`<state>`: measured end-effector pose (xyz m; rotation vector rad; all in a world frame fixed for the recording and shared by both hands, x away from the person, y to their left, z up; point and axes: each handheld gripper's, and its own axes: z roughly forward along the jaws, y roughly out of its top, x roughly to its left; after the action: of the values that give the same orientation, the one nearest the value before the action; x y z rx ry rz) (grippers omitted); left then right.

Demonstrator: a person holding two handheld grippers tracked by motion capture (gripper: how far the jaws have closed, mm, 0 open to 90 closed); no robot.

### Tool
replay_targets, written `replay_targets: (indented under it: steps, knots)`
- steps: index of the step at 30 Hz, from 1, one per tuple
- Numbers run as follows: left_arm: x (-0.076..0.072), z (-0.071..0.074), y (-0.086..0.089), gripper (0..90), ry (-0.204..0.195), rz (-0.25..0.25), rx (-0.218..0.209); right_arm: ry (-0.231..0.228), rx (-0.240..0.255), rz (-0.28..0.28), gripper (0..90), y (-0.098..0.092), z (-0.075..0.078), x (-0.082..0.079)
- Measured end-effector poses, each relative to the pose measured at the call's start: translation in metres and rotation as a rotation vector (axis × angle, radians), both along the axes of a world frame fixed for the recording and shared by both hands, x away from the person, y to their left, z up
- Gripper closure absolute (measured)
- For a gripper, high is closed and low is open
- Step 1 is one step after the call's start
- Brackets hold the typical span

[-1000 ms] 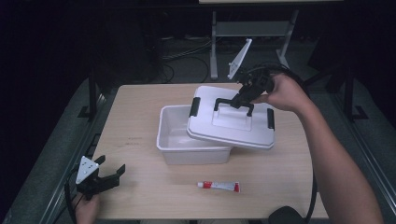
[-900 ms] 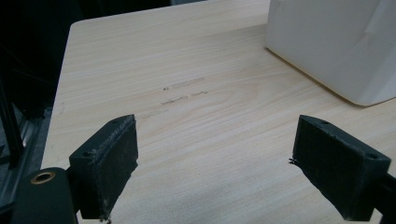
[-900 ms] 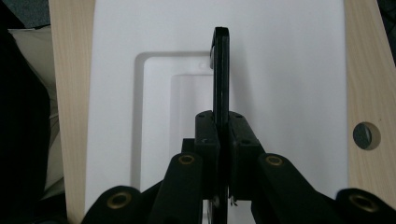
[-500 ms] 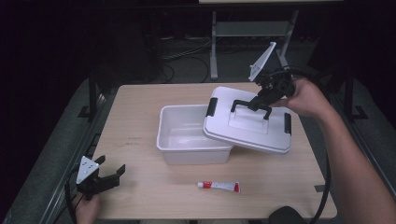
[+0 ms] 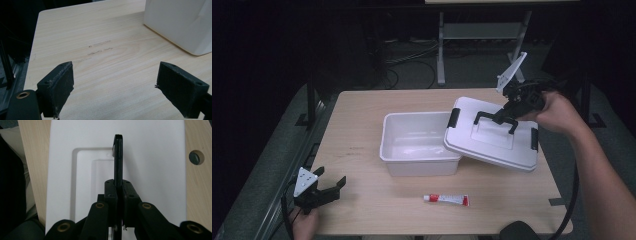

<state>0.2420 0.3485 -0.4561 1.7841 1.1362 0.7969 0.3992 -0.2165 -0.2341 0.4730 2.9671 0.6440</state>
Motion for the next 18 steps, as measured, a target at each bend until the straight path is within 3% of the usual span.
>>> replay_targets:
  steps: [18]
  knots:
    - [0.0, 0.0, 0.0, 13.4, 0.001, 0.002, 0.006, 0.028, 0.011, -0.08, 84.2, -0.043, -0.02, -0.012]
